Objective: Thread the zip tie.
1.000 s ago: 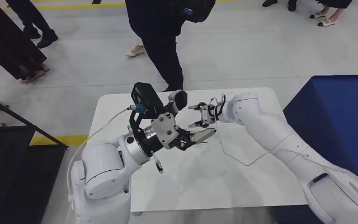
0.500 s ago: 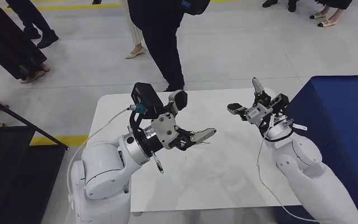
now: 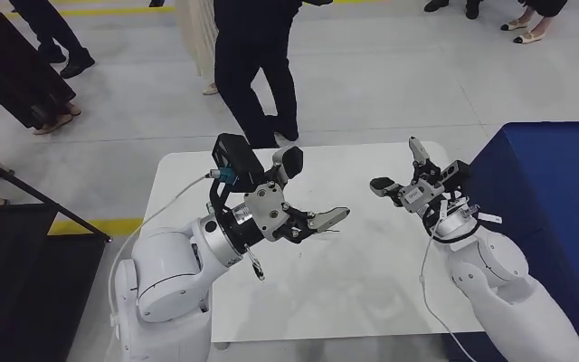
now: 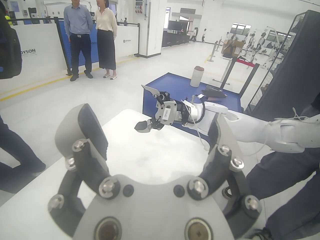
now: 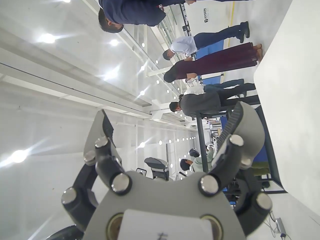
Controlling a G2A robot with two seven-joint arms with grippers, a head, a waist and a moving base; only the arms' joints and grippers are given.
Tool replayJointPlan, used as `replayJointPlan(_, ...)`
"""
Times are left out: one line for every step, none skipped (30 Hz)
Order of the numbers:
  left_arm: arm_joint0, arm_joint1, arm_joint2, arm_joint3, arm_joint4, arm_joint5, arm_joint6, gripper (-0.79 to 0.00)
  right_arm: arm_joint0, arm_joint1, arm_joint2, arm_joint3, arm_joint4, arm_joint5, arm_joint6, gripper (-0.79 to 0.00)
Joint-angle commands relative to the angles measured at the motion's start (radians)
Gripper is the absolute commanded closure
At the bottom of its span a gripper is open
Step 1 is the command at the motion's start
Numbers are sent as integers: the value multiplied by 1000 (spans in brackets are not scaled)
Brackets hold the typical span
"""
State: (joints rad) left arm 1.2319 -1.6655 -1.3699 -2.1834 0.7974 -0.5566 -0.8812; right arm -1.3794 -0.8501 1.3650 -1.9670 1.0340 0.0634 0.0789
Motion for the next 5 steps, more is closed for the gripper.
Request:
replayJointPlan(0,0,0,0,0,0,0,-785,0,0,0,0,0,0,0,-785)
replayJointPlan(0,0,0,0,0,0,0,-785,0,0,0,0,0,0,0,-785)
replayJointPlan(0,0,0,0,0,0,0,-785,0,0,0,0,0,0,0,-785)
replayJointPlan(0,0,0,0,0,0,0,-785,0,0,0,0,0,0,0,-785)
replayJointPlan(0,0,0,0,0,0,0,-784,0,0,0,0,0,0,0,-785)
